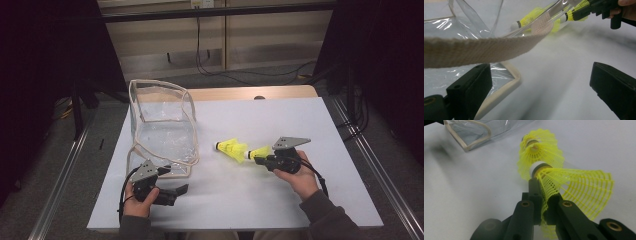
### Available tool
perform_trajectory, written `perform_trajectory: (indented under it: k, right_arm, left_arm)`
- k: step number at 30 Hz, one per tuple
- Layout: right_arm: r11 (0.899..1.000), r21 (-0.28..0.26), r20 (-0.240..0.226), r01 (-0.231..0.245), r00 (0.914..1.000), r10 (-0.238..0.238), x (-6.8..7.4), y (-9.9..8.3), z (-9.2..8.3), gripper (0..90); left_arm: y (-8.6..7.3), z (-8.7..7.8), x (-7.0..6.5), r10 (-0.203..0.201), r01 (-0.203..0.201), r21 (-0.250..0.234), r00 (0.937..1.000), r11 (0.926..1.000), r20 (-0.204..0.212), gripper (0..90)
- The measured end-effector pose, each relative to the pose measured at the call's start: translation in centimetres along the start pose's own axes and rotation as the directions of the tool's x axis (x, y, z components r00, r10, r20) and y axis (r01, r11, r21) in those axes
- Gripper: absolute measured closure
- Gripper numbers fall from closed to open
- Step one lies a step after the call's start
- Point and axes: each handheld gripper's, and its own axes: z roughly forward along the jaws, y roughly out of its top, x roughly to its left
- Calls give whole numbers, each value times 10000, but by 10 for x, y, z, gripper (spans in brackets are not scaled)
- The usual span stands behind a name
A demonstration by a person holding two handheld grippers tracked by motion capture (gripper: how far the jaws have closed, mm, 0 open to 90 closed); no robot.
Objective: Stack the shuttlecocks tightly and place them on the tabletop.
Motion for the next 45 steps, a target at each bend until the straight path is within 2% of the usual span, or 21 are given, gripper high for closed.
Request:
perform_trajectory:
  k: [21,45]
  right_arm:
    - [10000,67,73,-60,10000,60,4,6,11,870]
    - [9994,14,301,-343,9990,343,8,9,26,870]
  left_arm:
    - [0,0,0,-34,33,-11,10000,10000,-13,43]
    - [0,0,0,-30,30,0,10000,10000,-9,43]
